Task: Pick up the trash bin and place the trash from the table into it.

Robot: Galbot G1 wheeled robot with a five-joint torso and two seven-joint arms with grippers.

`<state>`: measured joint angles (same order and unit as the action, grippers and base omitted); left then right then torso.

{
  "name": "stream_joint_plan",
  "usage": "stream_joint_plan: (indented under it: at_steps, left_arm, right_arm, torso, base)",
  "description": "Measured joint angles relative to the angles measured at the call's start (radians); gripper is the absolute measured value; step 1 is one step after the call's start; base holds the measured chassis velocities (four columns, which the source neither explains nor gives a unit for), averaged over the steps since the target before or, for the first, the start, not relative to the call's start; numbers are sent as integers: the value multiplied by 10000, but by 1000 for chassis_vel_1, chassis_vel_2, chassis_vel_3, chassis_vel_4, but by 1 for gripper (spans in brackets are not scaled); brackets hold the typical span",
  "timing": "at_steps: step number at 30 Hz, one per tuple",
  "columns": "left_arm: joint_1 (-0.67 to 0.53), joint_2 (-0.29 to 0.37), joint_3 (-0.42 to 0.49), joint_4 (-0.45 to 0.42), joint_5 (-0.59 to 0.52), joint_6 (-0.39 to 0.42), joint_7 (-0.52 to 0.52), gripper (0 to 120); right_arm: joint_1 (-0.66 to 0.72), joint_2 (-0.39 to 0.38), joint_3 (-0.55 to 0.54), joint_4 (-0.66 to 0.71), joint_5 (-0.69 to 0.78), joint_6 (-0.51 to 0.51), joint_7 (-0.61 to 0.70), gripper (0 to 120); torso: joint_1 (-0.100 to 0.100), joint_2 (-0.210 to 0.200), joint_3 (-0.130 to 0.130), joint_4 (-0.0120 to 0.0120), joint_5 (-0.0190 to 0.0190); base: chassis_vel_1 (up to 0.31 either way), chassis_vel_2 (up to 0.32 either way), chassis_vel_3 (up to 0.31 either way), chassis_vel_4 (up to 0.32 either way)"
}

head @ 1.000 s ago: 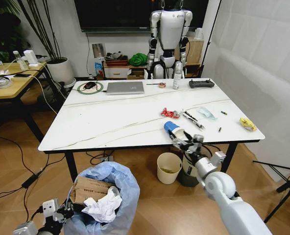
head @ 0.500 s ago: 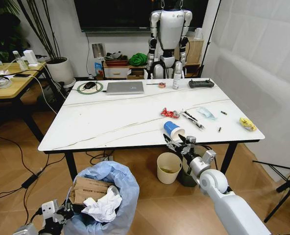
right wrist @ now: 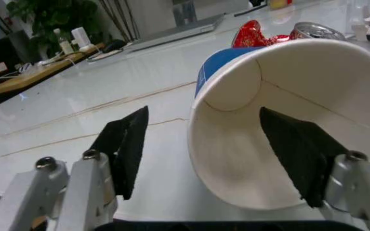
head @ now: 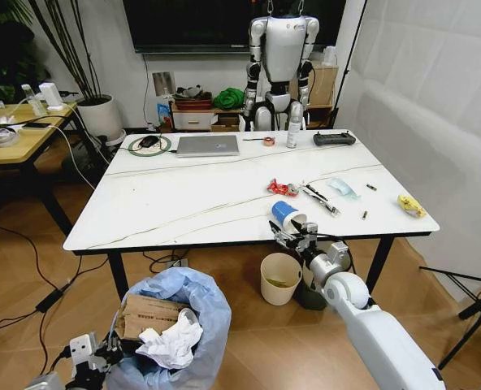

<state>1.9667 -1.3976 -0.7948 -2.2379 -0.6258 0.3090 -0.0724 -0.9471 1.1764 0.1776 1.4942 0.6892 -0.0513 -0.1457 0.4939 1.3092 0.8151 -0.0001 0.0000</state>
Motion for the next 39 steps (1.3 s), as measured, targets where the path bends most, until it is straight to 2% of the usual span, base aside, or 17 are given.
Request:
stream_joint_plan:
  at_steps: [2, 7, 8, 14, 15, 18, 28, 33, 34, 38, 39]
  left_arm:
    - [-20, 0, 20, 0, 1, 0, -4, 0]
    - [-50, 37, 43, 0, -9, 26, -27, 0]
    - [-50, 37, 43, 0, -9, 26, -27, 0]
    - [-56, 55, 36, 6, -30, 36, -32, 0]
    - [-56, 55, 36, 6, -30, 36, -32, 0]
    - [-75, 83, 36, 34, -46, 42, -34, 0]
    - [-100, 193, 98, 105, -95, 61, -52, 0]
    - [-62, 563, 107, 138, -352, 104, -101, 0]
    - [-62, 563, 107, 138, -352, 104, -101, 0]
    - [-77, 789, 62, 130, -527, 154, -129, 0]
    - [-80, 801, 62, 121, -534, 160, -132, 0]
  right_arm:
    - [17, -5, -24, 17, 0, -7, 8, 62]
    - [72, -40, -81, 70, 11, -19, 44, 36]
    - [72, -40, -81, 70, 11, -19, 44, 36]
    - [106, -8, -145, 73, 29, -18, 47, 12]
    - [106, -8, -145, 73, 29, -18, 47, 12]
    - [107, 16, -180, 81, 25, -18, 46, 0]
    - [7, -256, -211, 370, -22, 109, -140, 0]
    - [-590, -1902, -307, 2357, -1308, 989, -1029, 0]
    - [-590, -1902, -307, 2357, -1308, 989, -1029, 0]
    - [-905, -3283, -690, 4234, -1997, 1343, -1715, 0]
    - [-900, -3405, -730, 4392, -2056, 1359, -1774, 0]
  torso:
    - [-1, 0, 0, 0, 1]
    - [-1, 0, 0, 1, 0]
    - [-1, 0, 0, 1, 0]
    - [-1, 0, 0, 1, 1]
    - [-1, 0, 0, 1, 1]
    - [-1, 0, 0, 1, 1]
    - [0, 0, 0, 3, 3]
    - [0, 0, 0, -2, 0]
    - [0, 0, 0, -2, 0]
    - [0, 3, -2, -1, 3]
    - [0, 3, -2, 0, 2]
  base:
    - [0, 0, 0, 0]
    - [0, 0, 0, 0]
    - [0, 0, 0, 0]
    - [0, 0, 0, 0]
    - [0, 0, 0, 0]
    - [0, 0, 0, 0]
    - [0, 0, 0, 0]
    - [0, 0, 0, 0]
    - [0, 0, 0, 0]
    - [0, 0, 0, 0]
    - [0, 0, 0, 0]
